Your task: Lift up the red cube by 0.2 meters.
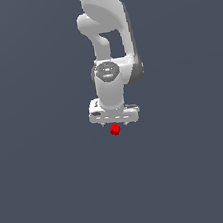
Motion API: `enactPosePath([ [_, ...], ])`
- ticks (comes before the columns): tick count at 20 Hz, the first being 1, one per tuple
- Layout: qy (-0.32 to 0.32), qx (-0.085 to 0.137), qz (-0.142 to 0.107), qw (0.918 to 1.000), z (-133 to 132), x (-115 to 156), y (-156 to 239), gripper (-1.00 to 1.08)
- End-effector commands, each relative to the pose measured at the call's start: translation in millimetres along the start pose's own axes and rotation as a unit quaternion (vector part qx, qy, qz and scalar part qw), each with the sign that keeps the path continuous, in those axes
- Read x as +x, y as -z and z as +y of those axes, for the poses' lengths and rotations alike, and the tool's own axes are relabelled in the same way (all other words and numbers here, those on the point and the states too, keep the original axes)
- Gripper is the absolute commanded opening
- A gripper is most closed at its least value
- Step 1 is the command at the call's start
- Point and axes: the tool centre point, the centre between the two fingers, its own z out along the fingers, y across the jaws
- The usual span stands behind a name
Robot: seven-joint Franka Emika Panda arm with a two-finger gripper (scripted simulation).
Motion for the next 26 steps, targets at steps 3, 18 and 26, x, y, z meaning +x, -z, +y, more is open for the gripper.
enactPosePath([
  [3, -0.045, 0.0, 0.003, 0.999, 2.6, -9.2, -33.5, 1.0],
  [18, -0.119, 0.001, 0.009, 0.9929, 3.3, -21.2, -89.0, 1.0],
  [26, -0.118, 0.001, 0.009, 0.9929, 3.2, -21.1, -88.9, -1.0],
])
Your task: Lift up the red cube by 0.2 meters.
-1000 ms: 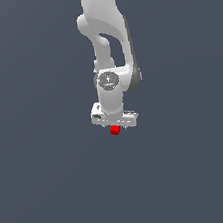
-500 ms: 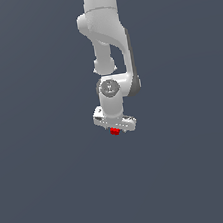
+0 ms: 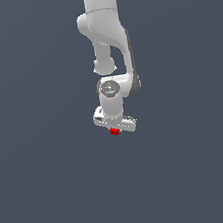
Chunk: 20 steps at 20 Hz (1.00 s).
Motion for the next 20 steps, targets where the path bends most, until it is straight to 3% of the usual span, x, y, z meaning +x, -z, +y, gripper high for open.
enactPosePath([
  [1, 0.0, 0.0, 0.0, 1.0, 0.1, 0.2, -0.1, -1.0],
  [11, 0.0, 0.0, 0.0, 1.0, 0.3, -0.4, 13.1, -1.0],
  [20, 0.0, 0.0, 0.0, 1.0, 0.8, -1.9, 69.8, -1.0],
])
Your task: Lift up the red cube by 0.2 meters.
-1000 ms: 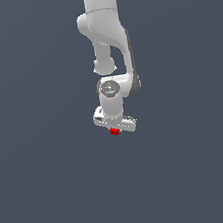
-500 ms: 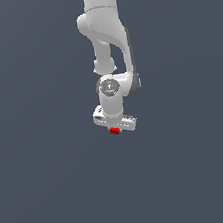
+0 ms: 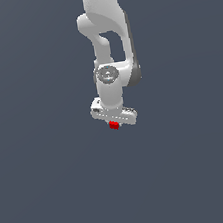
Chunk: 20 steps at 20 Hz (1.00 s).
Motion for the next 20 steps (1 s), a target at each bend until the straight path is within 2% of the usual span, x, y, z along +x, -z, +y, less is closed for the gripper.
enactPosePath([
  [1, 0.0, 0.0, 0.001, 1.0, 0.0, -0.2, 21.9, -1.0],
  [11, 0.0, 0.0, 0.001, 1.0, 0.7, -0.5, 112.1, -1.0],
  [20, 0.0, 0.0, 0.001, 1.0, 0.0, 0.8, 152.2, -1.0],
])
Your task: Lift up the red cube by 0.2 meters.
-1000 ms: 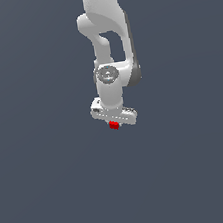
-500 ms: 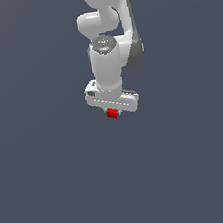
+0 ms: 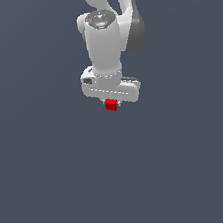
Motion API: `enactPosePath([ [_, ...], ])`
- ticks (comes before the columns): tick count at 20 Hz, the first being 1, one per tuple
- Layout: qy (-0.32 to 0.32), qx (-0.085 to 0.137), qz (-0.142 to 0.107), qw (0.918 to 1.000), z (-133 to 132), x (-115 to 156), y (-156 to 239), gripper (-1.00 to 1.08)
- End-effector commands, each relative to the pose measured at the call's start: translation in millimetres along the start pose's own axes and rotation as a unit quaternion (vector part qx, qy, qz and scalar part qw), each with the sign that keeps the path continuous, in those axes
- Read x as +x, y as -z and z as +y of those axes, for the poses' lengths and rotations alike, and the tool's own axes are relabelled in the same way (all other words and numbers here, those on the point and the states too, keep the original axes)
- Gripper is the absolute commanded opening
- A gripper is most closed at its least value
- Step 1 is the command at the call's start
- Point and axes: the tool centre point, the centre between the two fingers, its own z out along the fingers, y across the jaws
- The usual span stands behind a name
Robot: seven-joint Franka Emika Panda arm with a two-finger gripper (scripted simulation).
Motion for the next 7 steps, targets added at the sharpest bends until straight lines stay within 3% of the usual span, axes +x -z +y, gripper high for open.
enactPosePath([
  [1, 0.0, 0.0, 0.0, 1.0, -0.1, 0.2, 5.9, -1.0],
  [7, 0.0, 0.0, 0.0, 1.0, -0.7, 1.2, 5.1, -1.0],
])
